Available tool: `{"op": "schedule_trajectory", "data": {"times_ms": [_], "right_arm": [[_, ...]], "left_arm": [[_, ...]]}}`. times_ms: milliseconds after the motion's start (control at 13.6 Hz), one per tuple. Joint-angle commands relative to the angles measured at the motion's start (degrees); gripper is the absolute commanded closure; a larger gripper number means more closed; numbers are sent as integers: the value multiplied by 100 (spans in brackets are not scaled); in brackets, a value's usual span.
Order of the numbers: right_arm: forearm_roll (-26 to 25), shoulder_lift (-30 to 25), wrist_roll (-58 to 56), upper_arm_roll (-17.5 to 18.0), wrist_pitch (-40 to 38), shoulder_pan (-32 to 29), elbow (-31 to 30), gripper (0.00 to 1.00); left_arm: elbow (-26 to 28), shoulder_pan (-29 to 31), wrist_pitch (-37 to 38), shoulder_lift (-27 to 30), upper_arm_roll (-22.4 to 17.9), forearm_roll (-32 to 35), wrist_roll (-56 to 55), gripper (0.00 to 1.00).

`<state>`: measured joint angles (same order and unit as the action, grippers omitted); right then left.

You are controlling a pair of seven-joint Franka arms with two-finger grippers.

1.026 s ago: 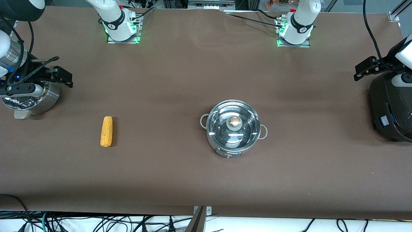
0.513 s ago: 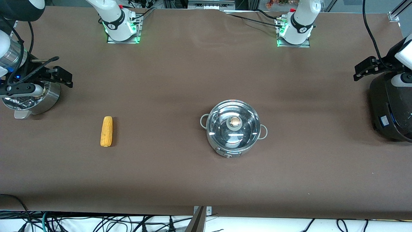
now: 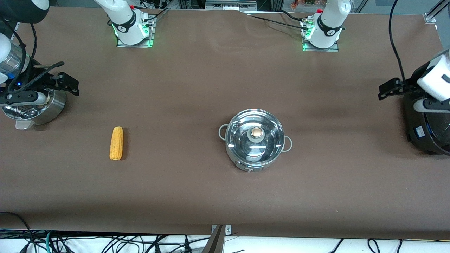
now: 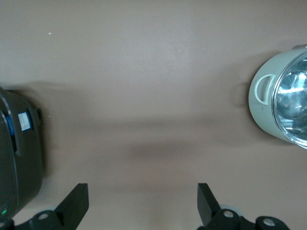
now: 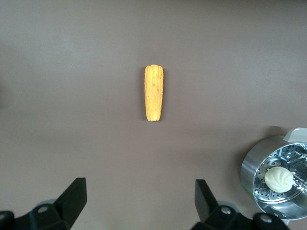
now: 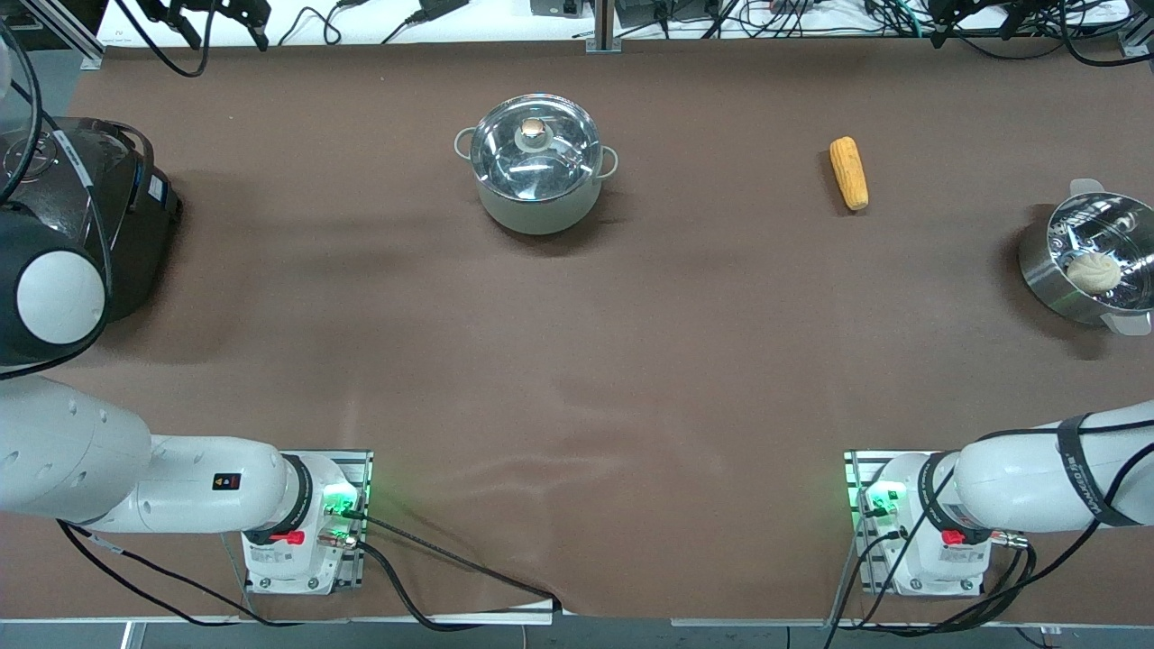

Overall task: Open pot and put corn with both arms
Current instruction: 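Reach the left gripper to the lid knob while the right gripper reaches the corn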

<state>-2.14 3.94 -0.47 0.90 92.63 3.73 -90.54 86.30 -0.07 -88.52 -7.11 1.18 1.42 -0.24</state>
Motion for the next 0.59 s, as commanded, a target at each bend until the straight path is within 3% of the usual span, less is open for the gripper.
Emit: {"op": "schedule_trajectory", "data": {"times_ms": [0,220,513], "right_arm": [[-6,55,-50,16,-26,-39,142,0],[-6,55,-50,16,-26,-39,142,0],[-6,55,-58,24,-26,-39,142,0]], "left_arm": [[27,-2,-43,34,23,-36,15,0],[-61,-386,-113,-175,40,-438,-448,3],[-105,-1178,-797,-492,225,-660,-2258,2]]}}
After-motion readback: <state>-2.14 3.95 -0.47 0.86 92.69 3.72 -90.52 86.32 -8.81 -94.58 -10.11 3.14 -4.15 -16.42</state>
